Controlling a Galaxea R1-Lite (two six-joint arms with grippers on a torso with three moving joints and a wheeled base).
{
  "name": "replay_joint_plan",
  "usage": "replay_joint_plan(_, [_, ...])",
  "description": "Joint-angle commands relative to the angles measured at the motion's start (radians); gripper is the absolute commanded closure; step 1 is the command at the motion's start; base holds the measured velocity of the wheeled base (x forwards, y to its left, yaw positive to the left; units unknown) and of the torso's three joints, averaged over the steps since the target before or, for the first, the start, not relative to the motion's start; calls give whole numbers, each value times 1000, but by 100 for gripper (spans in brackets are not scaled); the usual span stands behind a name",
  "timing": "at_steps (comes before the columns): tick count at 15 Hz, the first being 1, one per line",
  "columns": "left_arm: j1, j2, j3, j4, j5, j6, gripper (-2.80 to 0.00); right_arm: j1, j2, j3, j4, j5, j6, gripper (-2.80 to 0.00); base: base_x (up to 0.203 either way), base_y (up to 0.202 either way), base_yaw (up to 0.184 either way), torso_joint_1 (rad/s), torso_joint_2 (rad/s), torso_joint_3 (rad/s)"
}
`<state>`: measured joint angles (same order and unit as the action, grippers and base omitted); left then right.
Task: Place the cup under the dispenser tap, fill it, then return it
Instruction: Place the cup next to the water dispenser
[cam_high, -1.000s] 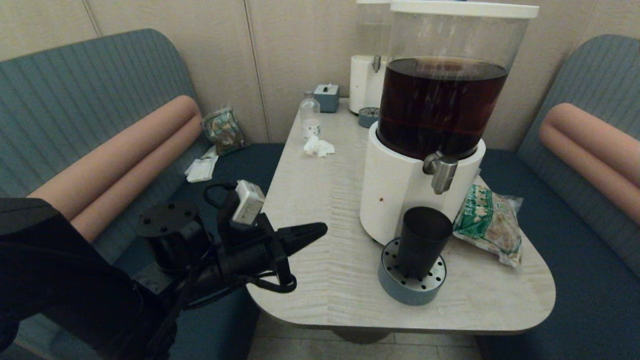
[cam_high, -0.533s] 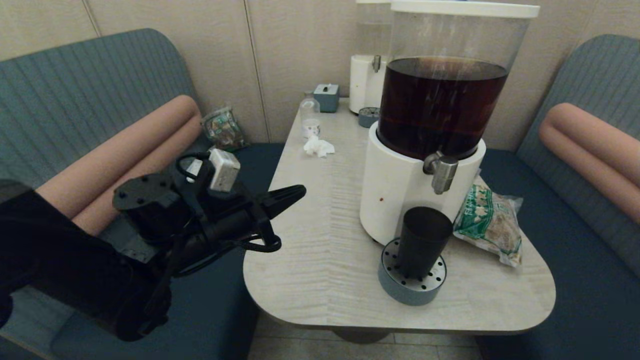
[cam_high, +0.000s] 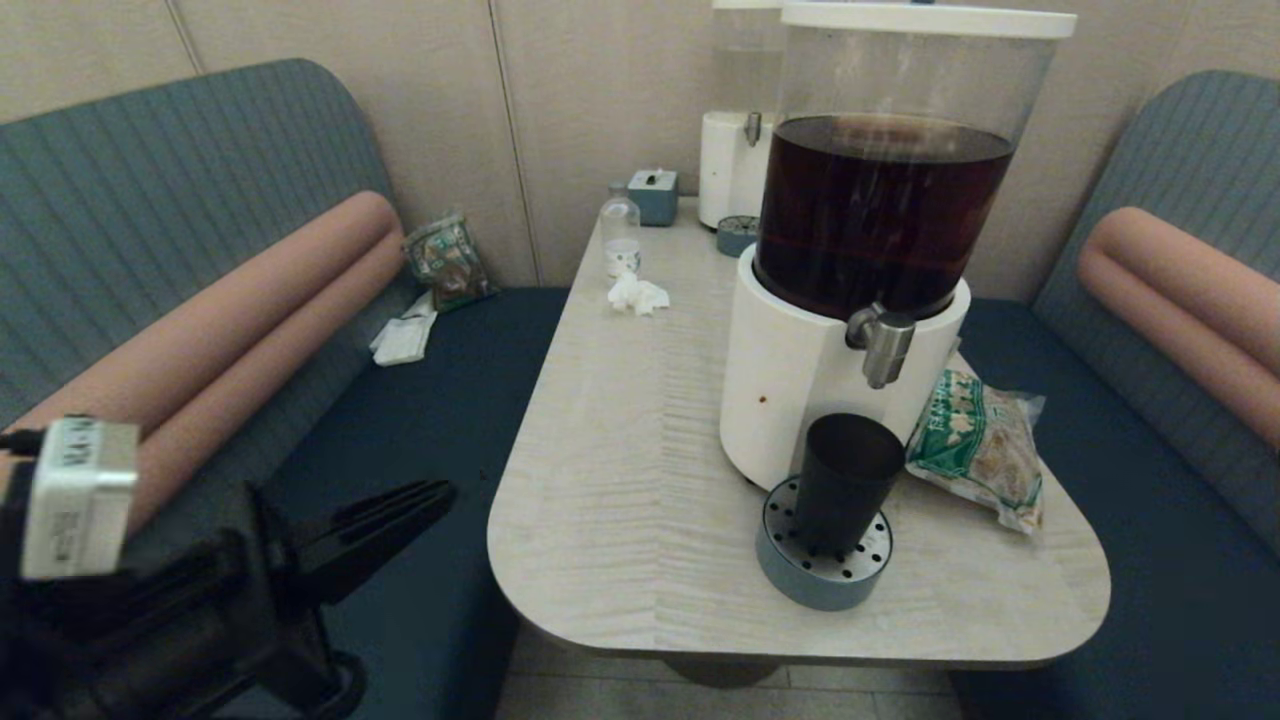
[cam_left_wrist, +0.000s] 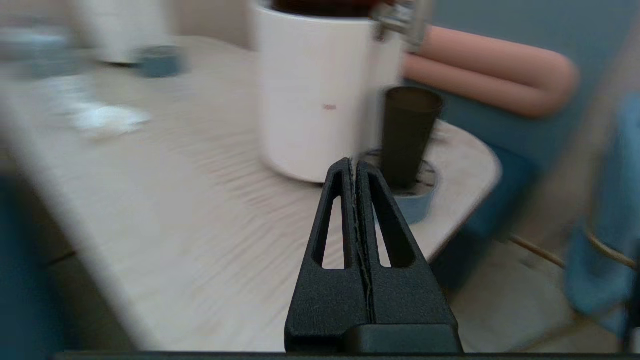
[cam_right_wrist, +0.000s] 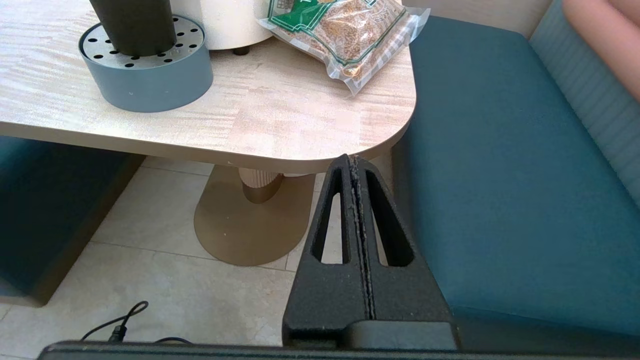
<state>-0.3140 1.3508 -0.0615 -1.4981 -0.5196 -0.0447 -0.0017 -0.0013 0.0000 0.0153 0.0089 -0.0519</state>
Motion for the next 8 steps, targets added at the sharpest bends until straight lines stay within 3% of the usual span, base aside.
replay_joint_plan(1, [33, -213, 53, 64, 53, 4, 0, 0, 1, 0, 0, 0, 0, 0, 0, 0, 0, 0, 0, 0])
replay_joint_plan(3, [43, -283, 45, 142, 72, 25, 0, 0, 1, 0, 0, 0, 0, 0, 0, 0, 0, 0, 0, 0])
replay_joint_plan(4, [44, -305, 36, 164, 71, 40, -280, 0, 1, 0, 0, 0, 0, 0, 0, 0, 0, 0, 0, 0])
replay_joint_plan(8, [44, -326, -95, 339, -46, 52, -280, 0, 1, 0, 0, 0, 0, 0, 0, 0, 0, 0, 0, 0])
